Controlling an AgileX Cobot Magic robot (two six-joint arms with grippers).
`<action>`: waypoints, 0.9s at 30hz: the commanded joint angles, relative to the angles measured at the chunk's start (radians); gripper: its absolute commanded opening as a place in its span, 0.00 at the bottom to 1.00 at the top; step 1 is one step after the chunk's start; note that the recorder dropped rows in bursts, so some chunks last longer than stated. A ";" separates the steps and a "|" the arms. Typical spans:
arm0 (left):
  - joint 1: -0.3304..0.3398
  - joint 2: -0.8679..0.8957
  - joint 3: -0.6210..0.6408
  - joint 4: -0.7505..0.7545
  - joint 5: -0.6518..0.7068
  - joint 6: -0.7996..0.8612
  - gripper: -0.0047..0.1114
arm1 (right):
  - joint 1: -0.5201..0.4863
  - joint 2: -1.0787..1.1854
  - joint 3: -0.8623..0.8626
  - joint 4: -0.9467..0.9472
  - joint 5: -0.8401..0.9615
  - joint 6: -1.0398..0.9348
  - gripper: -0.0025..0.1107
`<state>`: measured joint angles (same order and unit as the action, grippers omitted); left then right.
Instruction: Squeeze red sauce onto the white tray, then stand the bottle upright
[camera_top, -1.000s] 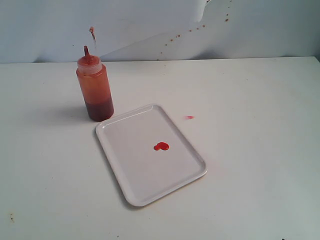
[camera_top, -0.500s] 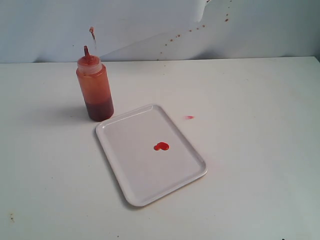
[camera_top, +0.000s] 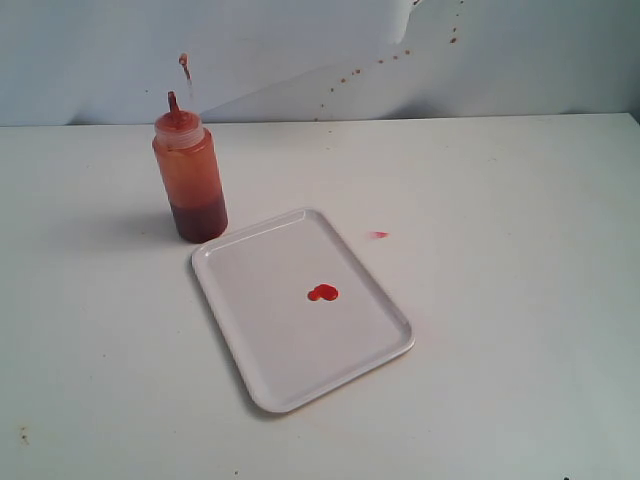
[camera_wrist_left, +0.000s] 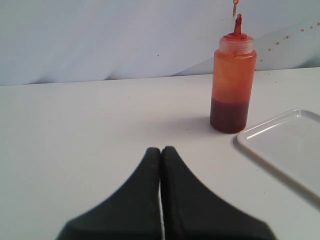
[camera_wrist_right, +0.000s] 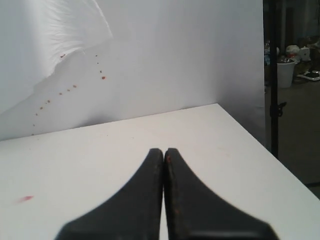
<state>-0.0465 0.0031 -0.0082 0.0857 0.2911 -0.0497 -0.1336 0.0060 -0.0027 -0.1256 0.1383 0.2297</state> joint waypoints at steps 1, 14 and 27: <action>-0.006 -0.003 0.008 -0.008 -0.005 0.001 0.04 | -0.007 -0.006 0.003 0.090 0.033 -0.164 0.02; -0.006 -0.003 0.008 -0.008 -0.005 0.001 0.04 | -0.007 -0.006 0.003 0.097 0.181 -0.266 0.02; -0.006 -0.003 0.008 -0.008 -0.005 0.001 0.04 | -0.007 -0.006 0.003 0.082 0.195 -0.274 0.02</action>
<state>-0.0465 0.0031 -0.0082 0.0857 0.2911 -0.0497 -0.1336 0.0060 -0.0027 -0.0357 0.3315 -0.0266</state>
